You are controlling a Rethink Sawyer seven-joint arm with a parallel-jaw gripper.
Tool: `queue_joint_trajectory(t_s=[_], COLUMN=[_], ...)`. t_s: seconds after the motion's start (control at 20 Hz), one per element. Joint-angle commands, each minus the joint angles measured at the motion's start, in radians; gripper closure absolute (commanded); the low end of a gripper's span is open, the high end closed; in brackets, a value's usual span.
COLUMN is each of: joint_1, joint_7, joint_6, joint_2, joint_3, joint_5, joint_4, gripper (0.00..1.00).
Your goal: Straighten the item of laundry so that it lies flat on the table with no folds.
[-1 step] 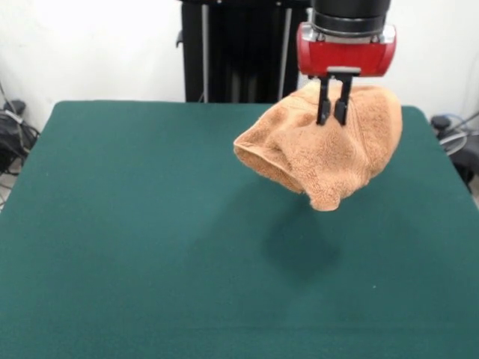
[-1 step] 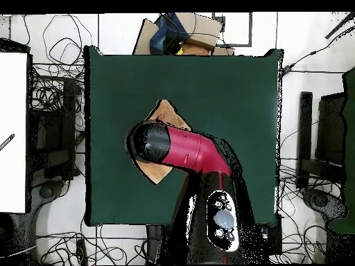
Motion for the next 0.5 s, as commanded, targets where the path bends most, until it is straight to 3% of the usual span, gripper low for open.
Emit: queue_joint_trajectory(t_s=[0.05,0.5], joint_1=[-0.026,-0.036], joint_7=[0.203,0.174], joint_6=[0.05,-0.007], joint_2=[-0.015,0.031], joint_3=[0.013,0.005], joint_5=[0.046,0.007], joint_4=[0.001,-0.02], gripper=[1.0,1.0])
